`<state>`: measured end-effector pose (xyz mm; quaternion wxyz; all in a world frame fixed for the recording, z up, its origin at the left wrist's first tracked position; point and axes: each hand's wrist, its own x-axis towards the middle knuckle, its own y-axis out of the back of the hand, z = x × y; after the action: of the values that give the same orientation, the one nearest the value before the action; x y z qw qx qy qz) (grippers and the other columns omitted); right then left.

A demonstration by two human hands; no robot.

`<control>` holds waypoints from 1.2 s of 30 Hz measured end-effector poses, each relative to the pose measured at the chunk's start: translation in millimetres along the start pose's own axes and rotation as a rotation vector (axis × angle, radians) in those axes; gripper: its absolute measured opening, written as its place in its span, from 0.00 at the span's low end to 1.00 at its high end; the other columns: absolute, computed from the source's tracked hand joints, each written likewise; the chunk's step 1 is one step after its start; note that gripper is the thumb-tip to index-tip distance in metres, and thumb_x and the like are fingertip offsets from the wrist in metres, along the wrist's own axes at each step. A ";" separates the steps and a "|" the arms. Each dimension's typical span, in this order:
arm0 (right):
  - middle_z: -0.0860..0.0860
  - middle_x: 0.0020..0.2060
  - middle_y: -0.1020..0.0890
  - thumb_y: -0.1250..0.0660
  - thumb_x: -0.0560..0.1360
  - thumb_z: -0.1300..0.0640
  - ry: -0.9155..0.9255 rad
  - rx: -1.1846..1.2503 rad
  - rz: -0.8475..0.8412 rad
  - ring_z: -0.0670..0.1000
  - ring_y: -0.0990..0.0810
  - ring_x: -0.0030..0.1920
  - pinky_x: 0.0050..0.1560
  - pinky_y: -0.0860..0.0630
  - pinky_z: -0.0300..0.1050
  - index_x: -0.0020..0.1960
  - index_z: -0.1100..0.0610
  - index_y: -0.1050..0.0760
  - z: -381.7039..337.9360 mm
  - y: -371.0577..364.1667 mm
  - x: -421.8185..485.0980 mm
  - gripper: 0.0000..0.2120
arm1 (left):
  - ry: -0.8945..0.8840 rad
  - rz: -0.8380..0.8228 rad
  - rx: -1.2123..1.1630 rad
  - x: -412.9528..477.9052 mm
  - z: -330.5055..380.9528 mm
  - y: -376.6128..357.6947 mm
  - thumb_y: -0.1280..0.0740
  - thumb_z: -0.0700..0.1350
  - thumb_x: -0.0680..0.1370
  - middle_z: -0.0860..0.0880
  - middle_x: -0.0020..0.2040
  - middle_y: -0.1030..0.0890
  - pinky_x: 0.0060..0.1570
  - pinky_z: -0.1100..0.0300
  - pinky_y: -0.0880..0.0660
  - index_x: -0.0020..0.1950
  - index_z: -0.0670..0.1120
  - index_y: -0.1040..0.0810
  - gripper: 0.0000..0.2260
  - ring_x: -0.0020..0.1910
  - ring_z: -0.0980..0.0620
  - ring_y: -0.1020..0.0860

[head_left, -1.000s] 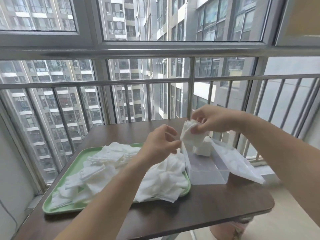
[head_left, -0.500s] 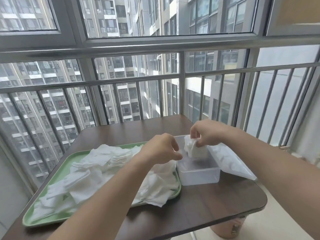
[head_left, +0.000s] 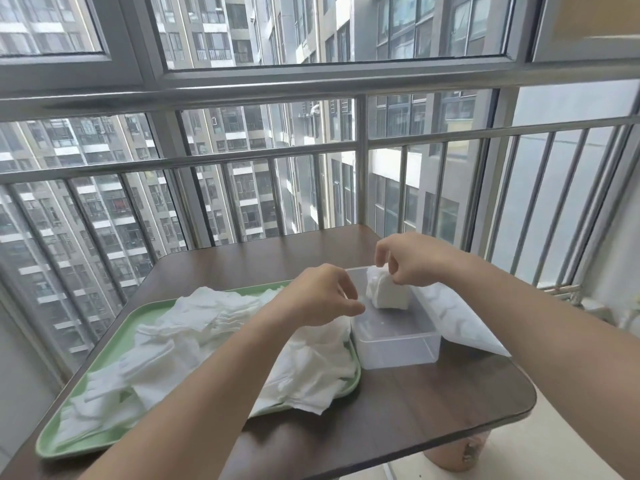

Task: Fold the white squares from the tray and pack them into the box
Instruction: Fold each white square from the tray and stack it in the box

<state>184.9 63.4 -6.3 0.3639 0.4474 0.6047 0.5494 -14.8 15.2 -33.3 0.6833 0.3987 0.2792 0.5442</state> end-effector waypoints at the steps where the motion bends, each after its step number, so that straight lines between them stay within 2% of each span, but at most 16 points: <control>1: 0.42 0.43 0.22 0.34 0.74 0.63 0.003 0.005 0.007 0.46 0.22 0.45 0.46 0.20 0.47 0.56 0.46 0.25 -1.8 2.8 -1.6 0.16 | -0.005 0.005 -0.008 -1.8 0.2 1.5 0.26 0.54 0.73 0.56 0.41 0.19 0.36 0.63 0.26 0.47 0.52 0.18 0.08 0.40 0.57 0.20; 4: 0.42 0.43 0.21 0.33 0.73 0.64 0.026 0.049 0.046 0.45 0.21 0.45 0.44 0.21 0.45 0.55 0.47 0.24 -8.6 9.9 -6.3 0.15 | -0.014 0.031 -0.025 -10.3 0.1 9.1 0.27 0.54 0.75 0.57 0.40 0.19 0.34 0.64 0.28 0.48 0.51 0.17 0.07 0.38 0.58 0.21; 7: 0.42 0.42 0.21 0.30 0.74 0.60 0.082 0.140 0.085 0.44 0.21 0.43 0.47 0.20 0.48 0.54 0.49 0.22 -22.9 16.0 -13.9 0.12 | -0.008 0.065 -0.039 -24.8 -5.8 21.3 0.27 0.54 0.76 0.55 0.41 0.18 0.33 0.62 0.27 0.47 0.51 0.18 0.07 0.37 0.57 0.21; 9: 0.44 0.42 0.19 0.28 0.74 0.58 0.135 0.205 0.081 0.44 0.20 0.43 0.45 0.21 0.43 0.54 0.50 0.22 -36.7 17.1 -20.7 0.10 | 0.011 0.075 -0.068 -35.4 -13.8 28.8 0.27 0.53 0.76 0.53 0.43 0.17 0.32 0.59 0.24 0.48 0.50 0.17 0.08 0.38 0.52 0.19; 11: 0.46 0.43 0.18 0.28 0.75 0.57 0.212 0.252 0.054 0.45 0.19 0.43 0.41 0.24 0.36 0.53 0.51 0.21 -54.4 16.5 -30.0 0.08 | 0.027 0.083 -0.094 -47.5 -25.3 35.4 0.27 0.52 0.75 0.51 0.42 0.16 0.37 0.57 0.21 0.48 0.50 0.17 0.07 0.39 0.50 0.17; 14: 0.44 0.44 0.17 0.28 0.75 0.54 0.310 0.259 -0.035 0.44 0.19 0.44 0.42 0.22 0.37 0.51 0.47 0.18 -80.6 12.1 -49.0 0.05 | 0.029 0.083 -0.109 -68.3 -45.0 41.9 0.25 0.51 0.74 0.53 0.40 0.15 0.44 0.56 0.21 0.45 0.52 0.16 0.03 0.40 0.54 0.17; 16: 0.42 0.44 0.17 0.28 0.75 0.55 0.339 0.203 -0.073 0.41 0.20 0.43 0.41 0.24 0.36 0.51 0.46 0.18 -94.0 5.0 -61.1 0.06 | 0.023 0.060 -0.117 -82.4 -57.2 42.1 0.25 0.48 0.73 0.54 0.40 0.15 0.44 0.59 0.22 0.44 0.53 0.16 0.02 0.38 0.58 0.19; 18: 0.42 0.45 0.17 0.30 0.75 0.56 0.347 0.132 -0.071 0.41 0.21 0.41 0.42 0.24 0.38 0.51 0.46 0.18 -105.3 -4.8 -69.1 0.07 | 0.025 0.042 -0.115 -94.8 -66.5 39.6 0.25 0.45 0.73 0.55 0.42 0.16 0.41 0.61 0.24 0.45 0.54 0.16 0.05 0.34 0.61 0.22; 20: 0.42 0.45 0.17 0.31 0.74 0.54 0.344 0.094 -0.057 0.43 0.21 0.43 0.47 0.21 0.44 0.50 0.45 0.19 -116.2 -14.2 -73.5 0.07 | 0.025 0.030 -0.105 -103.8 -72.7 35.7 0.25 0.43 0.73 0.57 0.46 0.16 0.37 0.65 0.25 0.47 0.55 0.17 0.07 0.32 0.63 0.25; 22: 0.41 0.43 0.18 0.31 0.73 0.52 0.318 0.083 -0.045 0.45 0.21 0.46 0.49 0.21 0.47 0.48 0.46 0.19 -124.0 -21.1 -75.8 0.04 | 0.015 0.019 -0.076 -108.0 -74.6 30.8 0.25 0.42 0.72 0.58 0.50 0.17 0.37 0.72 0.29 0.51 0.55 0.19 0.11 0.33 0.67 0.25; 23: 0.41 0.41 0.20 0.32 0.73 0.52 0.308 0.069 -0.040 0.46 0.22 0.46 0.49 0.21 0.48 0.46 0.46 0.19 -127.3 -23.5 -77.1 0.04 | 0.009 0.024 -0.056 -109.0 -75.0 28.4 0.24 0.42 0.72 0.58 0.51 0.18 0.38 0.72 0.30 0.53 0.55 0.20 0.13 0.34 0.70 0.25; 25: 0.41 0.37 0.23 0.33 0.73 0.53 0.299 0.046 -0.041 0.47 0.23 0.44 0.48 0.20 0.48 0.44 0.47 0.19 -131.6 -28.5 -78.4 0.05 | 0.012 0.054 -0.003 -109.6 -76.3 24.5 0.22 0.44 0.70 0.58 0.52 0.19 0.41 0.69 0.32 0.58 0.55 0.21 0.18 0.36 0.68 0.26; 28: 0.43 0.42 0.19 0.33 0.73 0.53 0.262 0.024 -0.044 0.49 0.22 0.46 0.48 0.20 0.49 0.46 0.48 0.19 -134.2 -35.5 -78.0 0.05 | 0.032 0.090 0.034 -109.2 -78.2 21.1 0.22 0.47 0.69 0.59 0.48 0.20 0.44 0.62 0.31 0.60 0.55 0.22 0.21 0.37 0.63 0.28; 33: 0.46 0.52 0.19 0.37 0.77 0.51 0.193 0.047 0.006 0.52 0.22 0.53 0.47 0.26 0.46 0.52 0.45 0.23 -133.4 -43.7 -72.0 0.06 | 0.035 0.134 -0.040 -111.8 -79.8 25.8 0.23 0.44 0.70 0.57 0.41 0.22 0.37 0.67 0.33 0.54 0.54 0.19 0.14 0.35 0.60 0.28; 36: 0.44 0.49 0.21 0.37 0.78 0.51 0.213 0.078 0.053 0.51 0.22 0.53 0.47 0.29 0.45 0.52 0.45 0.25 -133.5 -46.5 -68.6 0.04 | 0.049 0.192 -0.056 -116.8 -84.6 34.4 0.26 0.41 0.72 0.60 0.32 0.23 0.32 0.69 0.35 0.42 0.52 0.18 0.06 0.31 0.61 0.28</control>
<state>77.0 -46.2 -38.3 0.2654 0.4161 0.6489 0.5791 -131.1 -74.2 -54.7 0.6318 0.3909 0.2408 0.6245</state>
